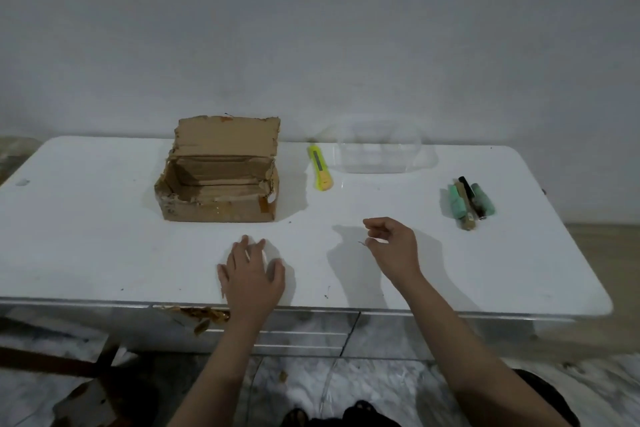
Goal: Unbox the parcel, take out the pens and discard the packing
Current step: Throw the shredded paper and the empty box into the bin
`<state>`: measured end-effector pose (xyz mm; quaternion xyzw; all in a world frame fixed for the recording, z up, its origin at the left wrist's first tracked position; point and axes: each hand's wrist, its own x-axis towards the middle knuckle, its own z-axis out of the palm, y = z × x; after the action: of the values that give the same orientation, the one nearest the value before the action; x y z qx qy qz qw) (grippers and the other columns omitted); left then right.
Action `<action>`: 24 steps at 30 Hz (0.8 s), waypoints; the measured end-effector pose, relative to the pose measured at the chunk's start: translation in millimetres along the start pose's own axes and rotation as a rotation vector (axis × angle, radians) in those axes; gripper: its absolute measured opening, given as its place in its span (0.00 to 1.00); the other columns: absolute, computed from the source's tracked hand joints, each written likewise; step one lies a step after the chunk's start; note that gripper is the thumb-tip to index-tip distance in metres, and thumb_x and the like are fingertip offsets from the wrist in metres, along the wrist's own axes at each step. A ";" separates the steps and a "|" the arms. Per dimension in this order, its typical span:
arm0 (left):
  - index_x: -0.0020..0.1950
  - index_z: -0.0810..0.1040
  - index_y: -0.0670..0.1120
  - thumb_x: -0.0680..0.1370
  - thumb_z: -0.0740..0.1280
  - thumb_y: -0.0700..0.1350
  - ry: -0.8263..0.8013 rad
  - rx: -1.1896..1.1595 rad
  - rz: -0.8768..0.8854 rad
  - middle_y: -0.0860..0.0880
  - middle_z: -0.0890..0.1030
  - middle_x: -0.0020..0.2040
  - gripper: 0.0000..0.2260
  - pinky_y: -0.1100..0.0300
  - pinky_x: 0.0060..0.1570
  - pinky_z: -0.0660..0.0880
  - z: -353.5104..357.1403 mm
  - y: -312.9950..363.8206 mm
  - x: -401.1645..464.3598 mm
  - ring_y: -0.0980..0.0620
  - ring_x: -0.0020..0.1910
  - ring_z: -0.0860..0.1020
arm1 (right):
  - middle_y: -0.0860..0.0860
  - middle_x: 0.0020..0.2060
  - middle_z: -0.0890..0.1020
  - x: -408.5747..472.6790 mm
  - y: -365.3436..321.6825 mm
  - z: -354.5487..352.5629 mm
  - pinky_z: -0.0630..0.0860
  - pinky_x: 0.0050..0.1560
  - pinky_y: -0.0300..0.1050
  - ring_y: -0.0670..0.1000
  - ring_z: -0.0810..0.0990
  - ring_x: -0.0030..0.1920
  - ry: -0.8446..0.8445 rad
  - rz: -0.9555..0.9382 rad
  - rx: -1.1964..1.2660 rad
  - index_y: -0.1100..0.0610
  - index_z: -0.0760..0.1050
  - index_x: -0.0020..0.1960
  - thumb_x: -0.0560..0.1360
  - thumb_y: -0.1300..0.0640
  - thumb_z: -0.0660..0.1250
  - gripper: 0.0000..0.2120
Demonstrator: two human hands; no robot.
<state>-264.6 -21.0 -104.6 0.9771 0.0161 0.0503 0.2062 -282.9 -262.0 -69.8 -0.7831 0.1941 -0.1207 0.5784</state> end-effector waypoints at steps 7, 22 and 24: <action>0.71 0.67 0.45 0.77 0.62 0.48 -0.243 -0.103 0.231 0.41 0.57 0.76 0.22 0.40 0.71 0.51 27.4 91.7 -25.0 0.42 0.76 0.53 | 0.48 0.40 0.82 -36.6 20.9 -63.3 0.76 0.41 0.27 0.44 0.81 0.43 0.277 0.086 0.076 0.53 0.80 0.45 0.68 0.69 0.72 0.13; 0.77 0.48 0.44 0.81 0.53 0.55 -0.536 0.003 0.761 0.40 0.40 0.77 0.29 0.39 0.71 0.42 88.4 267.3 -97.1 0.41 0.76 0.38 | 0.53 0.37 0.82 -145.2 111.3 -230.2 0.75 0.43 0.47 0.52 0.79 0.40 0.998 0.442 0.018 0.56 0.80 0.42 0.70 0.66 0.67 0.07; 0.77 0.49 0.44 0.81 0.53 0.54 -0.546 0.002 0.814 0.41 0.41 0.78 0.29 0.39 0.71 0.41 97.0 288.1 -101.0 0.43 0.76 0.39 | 0.55 0.39 0.82 -155.8 124.3 -255.2 0.74 0.44 0.45 0.53 0.79 0.42 1.004 0.475 -0.048 0.59 0.81 0.45 0.71 0.67 0.65 0.08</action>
<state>-351.8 -328.6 -85.6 0.8818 -0.4217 -0.1312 0.1657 -548.4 -443.9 -105.7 -0.5770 0.6197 -0.3412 0.4081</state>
